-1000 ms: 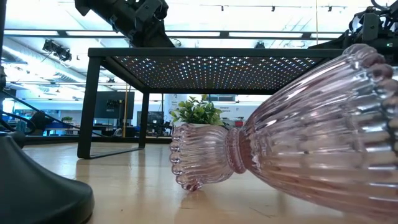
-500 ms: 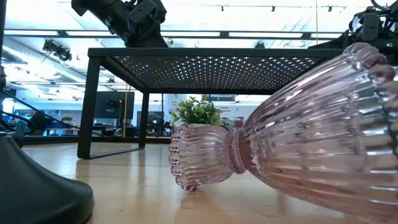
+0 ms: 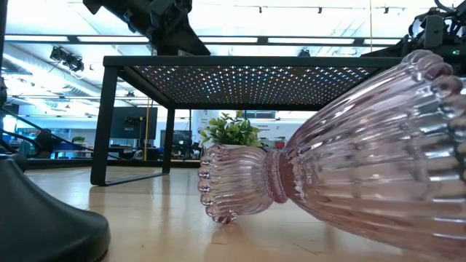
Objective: Pick & Place candle stick holders
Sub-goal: Put the transparent glass candle holder on the shelf, then put the top right pink glass candle holder on the shelf aligned with the other glass candle holder
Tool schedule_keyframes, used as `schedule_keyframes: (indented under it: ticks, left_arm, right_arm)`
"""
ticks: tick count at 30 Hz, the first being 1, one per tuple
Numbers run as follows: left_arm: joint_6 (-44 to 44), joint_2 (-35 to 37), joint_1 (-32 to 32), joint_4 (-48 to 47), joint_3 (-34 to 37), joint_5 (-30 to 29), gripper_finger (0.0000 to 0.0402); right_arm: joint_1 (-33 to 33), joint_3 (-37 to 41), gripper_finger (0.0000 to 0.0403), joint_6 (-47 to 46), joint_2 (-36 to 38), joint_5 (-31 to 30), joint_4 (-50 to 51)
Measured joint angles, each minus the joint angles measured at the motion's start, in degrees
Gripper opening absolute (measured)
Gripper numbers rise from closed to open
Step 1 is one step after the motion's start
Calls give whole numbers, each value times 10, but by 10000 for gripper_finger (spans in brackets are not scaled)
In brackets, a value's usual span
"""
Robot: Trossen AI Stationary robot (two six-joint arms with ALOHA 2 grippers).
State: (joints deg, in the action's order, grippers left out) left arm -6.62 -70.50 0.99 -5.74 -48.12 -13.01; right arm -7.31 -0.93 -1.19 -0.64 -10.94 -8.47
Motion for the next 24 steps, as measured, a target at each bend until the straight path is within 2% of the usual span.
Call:
schedule_keyframes:
  ticks: [15,20,24]
  left_arm:
    - [37,18,0,72,-2,-14,225]
    - [68,81,0,64,-1,-45,225]
    - [73,145,0,63,-2,-45,225]
  right_arm:
    - [0,0,63,12,0,5,4]
    - [0,0,65,-14,0,-43,13]
    - [-2,0,89,-40,-6,-75,59]
